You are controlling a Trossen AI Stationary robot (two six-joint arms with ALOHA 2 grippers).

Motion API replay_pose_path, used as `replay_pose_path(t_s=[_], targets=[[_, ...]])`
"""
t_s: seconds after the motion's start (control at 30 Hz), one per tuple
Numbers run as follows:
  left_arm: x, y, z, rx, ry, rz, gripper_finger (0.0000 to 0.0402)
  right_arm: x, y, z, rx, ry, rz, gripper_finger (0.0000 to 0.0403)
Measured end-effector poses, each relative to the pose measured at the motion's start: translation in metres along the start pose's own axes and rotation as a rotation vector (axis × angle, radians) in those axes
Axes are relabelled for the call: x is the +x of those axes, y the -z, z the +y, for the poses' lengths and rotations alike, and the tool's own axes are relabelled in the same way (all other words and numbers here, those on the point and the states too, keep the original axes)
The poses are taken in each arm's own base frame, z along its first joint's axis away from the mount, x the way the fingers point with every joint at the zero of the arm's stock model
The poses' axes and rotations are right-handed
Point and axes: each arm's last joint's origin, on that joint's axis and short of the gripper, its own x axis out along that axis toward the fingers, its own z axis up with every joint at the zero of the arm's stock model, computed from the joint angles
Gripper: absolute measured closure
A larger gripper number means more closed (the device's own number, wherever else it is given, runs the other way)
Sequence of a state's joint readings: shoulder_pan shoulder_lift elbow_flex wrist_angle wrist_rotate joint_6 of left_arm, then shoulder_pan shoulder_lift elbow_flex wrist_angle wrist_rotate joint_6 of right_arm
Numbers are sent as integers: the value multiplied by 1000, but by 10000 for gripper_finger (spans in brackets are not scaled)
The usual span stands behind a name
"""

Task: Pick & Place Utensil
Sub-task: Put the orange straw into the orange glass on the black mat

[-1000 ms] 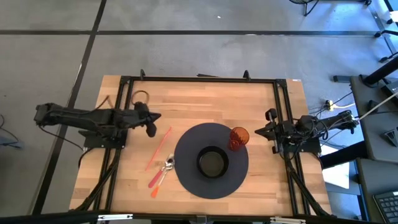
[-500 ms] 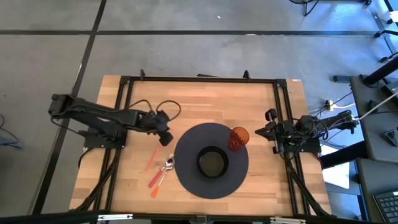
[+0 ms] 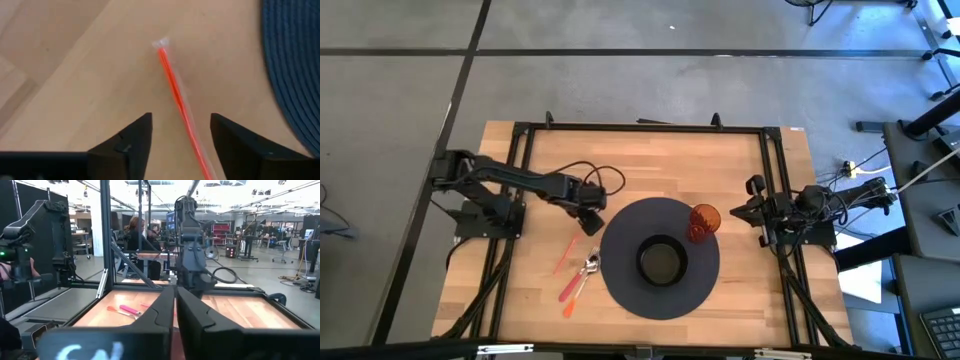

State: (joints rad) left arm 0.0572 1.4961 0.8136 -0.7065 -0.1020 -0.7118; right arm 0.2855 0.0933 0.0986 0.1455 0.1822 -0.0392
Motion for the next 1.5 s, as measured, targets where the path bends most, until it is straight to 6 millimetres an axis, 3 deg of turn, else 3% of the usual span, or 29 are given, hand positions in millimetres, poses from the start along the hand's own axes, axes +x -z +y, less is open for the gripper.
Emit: replay_pose_path(t_s=[0.13, 0.33, 0.53, 0.83, 1.0, 1.33, 1.5], targets=[[5, -13, -2, 10, -3, 14, 184, 0, 0, 0, 1, 0, 0, 379], [10, -28, -8, -2, -12, 41, 184, 0, 0, 0, 1, 0, 0, 378], [29, -23, -10, 2, -79, 184, 188, 0, 0, 0, 5, 0, 0, 378], [36, -23, -10, 12, -109, 200, 191, 0, 0, 0, 4, 0, 0, 378], [36, -23, -11, 17, -95, 202, 232, 0, 0, 0, 2, 0, 1, 378], [40, -20, -12, 78, -59, 194, 382, 0, 1, 0, 0, 0, 9, 378], [39, -18, -15, 151, -75, 184, 396, 0, 1, 0, -6, 0, 9, 378]])
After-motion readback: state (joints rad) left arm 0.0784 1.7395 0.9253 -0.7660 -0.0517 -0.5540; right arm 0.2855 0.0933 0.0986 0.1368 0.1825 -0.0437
